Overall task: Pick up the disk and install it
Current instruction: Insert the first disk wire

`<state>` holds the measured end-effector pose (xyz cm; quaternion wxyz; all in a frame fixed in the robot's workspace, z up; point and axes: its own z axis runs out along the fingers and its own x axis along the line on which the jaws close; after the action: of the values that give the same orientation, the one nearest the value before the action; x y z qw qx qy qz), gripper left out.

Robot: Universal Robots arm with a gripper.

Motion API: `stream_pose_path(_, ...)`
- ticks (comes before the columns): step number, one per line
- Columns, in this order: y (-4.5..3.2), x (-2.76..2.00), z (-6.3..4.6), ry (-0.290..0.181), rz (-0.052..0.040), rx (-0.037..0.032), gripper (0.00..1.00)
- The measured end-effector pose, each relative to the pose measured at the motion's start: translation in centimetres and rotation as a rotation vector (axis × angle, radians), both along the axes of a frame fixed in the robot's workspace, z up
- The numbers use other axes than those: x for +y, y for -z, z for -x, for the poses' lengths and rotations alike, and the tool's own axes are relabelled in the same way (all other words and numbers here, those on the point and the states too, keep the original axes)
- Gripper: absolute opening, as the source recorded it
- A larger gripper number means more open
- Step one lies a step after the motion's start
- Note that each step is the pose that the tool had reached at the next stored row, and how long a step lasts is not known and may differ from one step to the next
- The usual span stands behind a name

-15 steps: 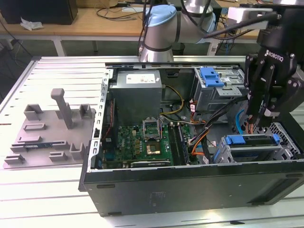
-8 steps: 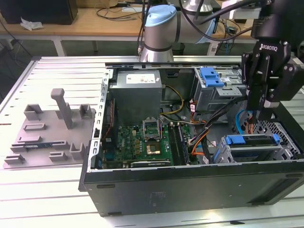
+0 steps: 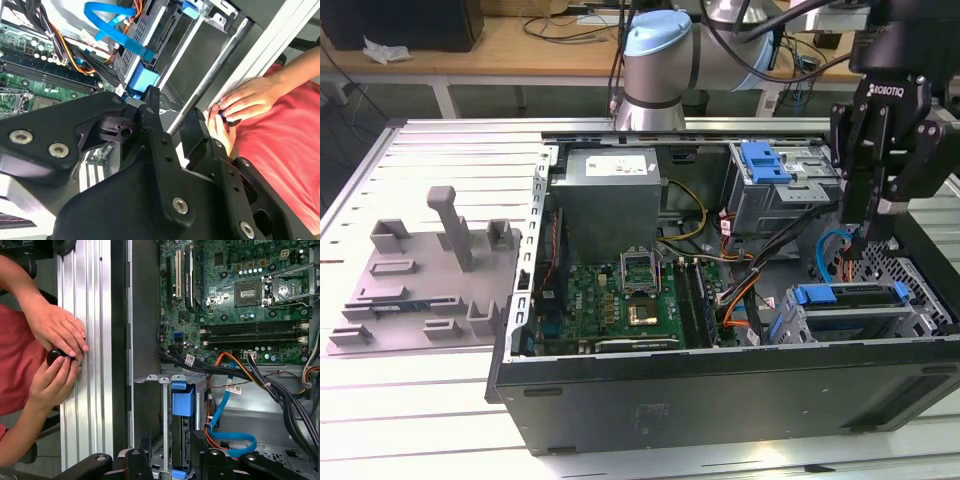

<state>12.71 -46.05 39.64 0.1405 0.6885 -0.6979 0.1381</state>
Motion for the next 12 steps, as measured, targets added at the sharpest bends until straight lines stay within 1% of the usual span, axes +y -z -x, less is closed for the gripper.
stream_pose_path(1, -0.01, 0.07, -0.2, 0.0, 0.0016, 0.0016, 0.44)
stream_pose_path(3, -0.01, 0.32, -0.8, -0.001, 0.0031, 0.0074, 0.44)
stream_pose_path(5, -0.01, 0.52, -1.3, -0.002, 0.0031, 0.0097, 0.44)
stream_pose_path(9, 0.0, 0.79, -2.0, -0.012, 0.003, 0.0101, 0.44)
stream_pose_path(12, 0.01, 1.1, -2.9, -0.014, 0.004, 0.011, 0.44)
